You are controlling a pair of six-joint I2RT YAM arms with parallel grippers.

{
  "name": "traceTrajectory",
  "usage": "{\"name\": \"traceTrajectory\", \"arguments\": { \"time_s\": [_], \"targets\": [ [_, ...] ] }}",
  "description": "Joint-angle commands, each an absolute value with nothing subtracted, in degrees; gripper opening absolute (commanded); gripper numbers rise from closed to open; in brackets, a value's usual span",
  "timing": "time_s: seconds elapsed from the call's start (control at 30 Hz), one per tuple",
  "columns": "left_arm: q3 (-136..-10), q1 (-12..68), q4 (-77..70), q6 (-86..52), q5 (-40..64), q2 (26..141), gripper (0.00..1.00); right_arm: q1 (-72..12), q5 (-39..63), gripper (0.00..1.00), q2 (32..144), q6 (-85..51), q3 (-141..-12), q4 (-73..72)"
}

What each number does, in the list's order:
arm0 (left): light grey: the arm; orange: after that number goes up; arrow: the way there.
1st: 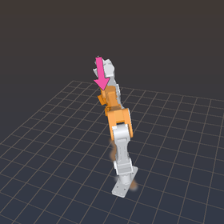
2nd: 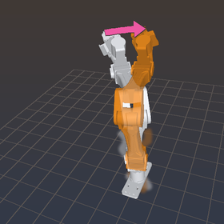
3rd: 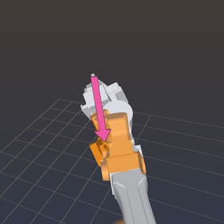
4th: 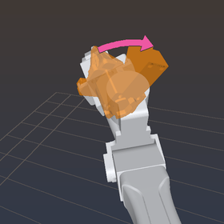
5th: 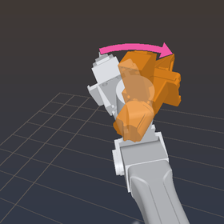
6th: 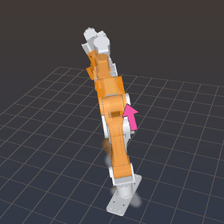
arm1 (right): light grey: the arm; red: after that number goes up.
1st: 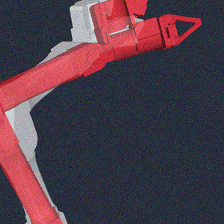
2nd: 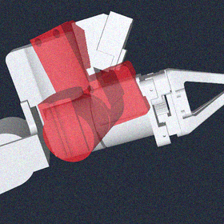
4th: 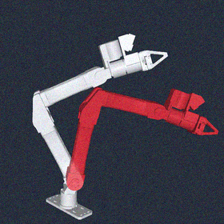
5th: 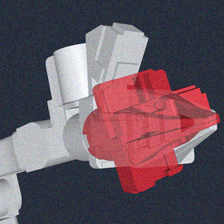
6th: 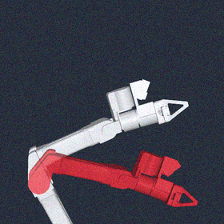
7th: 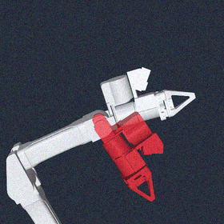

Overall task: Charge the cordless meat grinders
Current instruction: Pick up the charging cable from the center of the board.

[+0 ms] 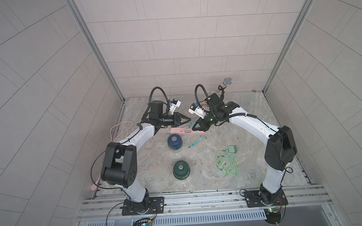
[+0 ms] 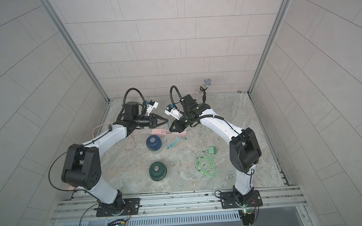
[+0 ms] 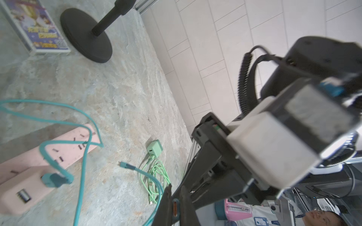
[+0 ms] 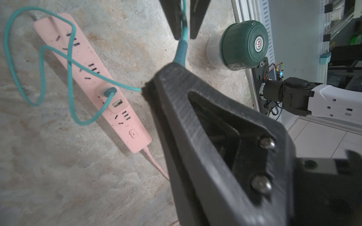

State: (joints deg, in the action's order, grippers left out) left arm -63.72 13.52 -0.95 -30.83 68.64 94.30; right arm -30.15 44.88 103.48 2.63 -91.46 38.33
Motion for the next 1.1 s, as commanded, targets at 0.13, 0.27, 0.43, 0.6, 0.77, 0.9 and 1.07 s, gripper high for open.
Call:
{"name": "traceTrajectory", "arguments": {
  "time_s": [0.13, 0.27, 0.43, 0.6, 0.77, 0.9, 1.07],
  "targets": [
    [-64.9, 13.6, 8.4, -30.4, 61.5, 92.6, 0.00, -32.3, 40.4, 0.31, 98.6, 5.0, -87.0, 30.1],
    [-66.0, 13.6, 8.7, -36.0, 58.4, 93.3, 0.00, -34.1, 35.1, 0.32, 97.1, 3.9, -83.8, 24.7],
    [-67.2, 13.8, 11.5, -37.1, 55.4, 92.5, 0.00, -35.9, 30.5, 0.33, 96.0, 0.4, -80.2, 16.6],
    [-67.1, 13.9, 11.4, -38.1, 55.8, 92.7, 0.00, -37.2, 27.8, 0.32, 97.5, 0.0, -80.9, 15.4],
    [-66.4, 13.9, 11.4, -38.1, 55.5, 91.8, 0.00, -37.4, 26.4, 0.31, 97.9, 0.1, -80.7, 15.5],
    [-66.3, 13.9, 11.4, -38.2, 55.4, 91.6, 0.00, -37.4, 27.2, 0.29, 99.8, 0.4, -82.3, 18.0],
    [-66.4, 13.9, 11.0, -38.5, 55.4, 91.4, 0.00, -37.4, 26.8, 0.29, 100.6, 0.3, -82.2, 18.3]
  ]
}}
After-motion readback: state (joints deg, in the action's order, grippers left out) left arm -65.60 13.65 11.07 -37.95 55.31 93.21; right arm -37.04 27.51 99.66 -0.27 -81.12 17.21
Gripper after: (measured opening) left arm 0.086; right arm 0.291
